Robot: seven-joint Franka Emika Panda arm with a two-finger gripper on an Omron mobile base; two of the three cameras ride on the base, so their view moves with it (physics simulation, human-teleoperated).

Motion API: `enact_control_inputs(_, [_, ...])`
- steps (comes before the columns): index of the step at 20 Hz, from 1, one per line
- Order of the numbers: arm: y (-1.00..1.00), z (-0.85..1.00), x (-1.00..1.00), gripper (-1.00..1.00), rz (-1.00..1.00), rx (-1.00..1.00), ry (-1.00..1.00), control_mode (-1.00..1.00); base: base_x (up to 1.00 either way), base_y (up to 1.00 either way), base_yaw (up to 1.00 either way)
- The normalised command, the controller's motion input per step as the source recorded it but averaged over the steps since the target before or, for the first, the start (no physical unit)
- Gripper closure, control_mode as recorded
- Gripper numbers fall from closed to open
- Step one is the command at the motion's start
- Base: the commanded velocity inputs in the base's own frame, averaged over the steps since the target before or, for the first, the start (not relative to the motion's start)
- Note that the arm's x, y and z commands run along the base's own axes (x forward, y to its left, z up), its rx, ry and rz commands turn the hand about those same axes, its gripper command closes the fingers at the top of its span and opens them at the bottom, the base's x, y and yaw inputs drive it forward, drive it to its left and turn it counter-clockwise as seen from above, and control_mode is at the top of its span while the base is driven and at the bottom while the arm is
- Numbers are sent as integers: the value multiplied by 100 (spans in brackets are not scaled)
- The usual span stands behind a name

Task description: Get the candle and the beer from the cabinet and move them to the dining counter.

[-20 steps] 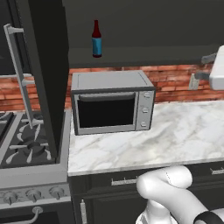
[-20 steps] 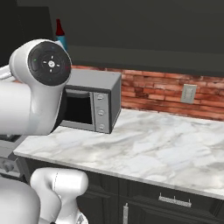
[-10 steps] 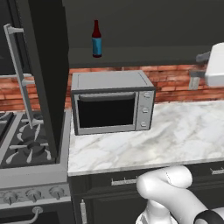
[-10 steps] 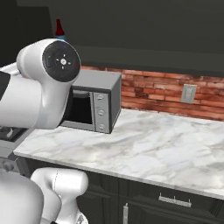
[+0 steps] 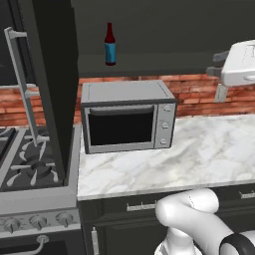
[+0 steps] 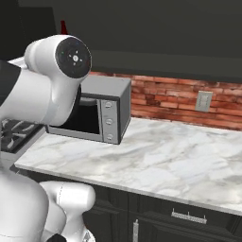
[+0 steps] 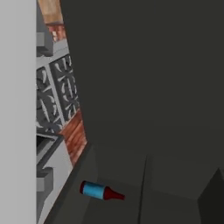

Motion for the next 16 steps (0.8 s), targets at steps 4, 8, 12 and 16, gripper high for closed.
enact_control_inputs(4, [10, 12, 33, -100, 0, 3, 0, -100, 0, 0, 0])
enact_control_inputs(8, [12, 6, 31, -100, 0, 2, 0, -100, 0, 0, 0])
enact_control_inputs(12, [10, 6, 27, -100, 0, 2, -2, -100, 0, 0, 0])
enact_control_inputs(16, [8, 3, 23, -100, 0, 2, -4, -100, 0, 0, 0])
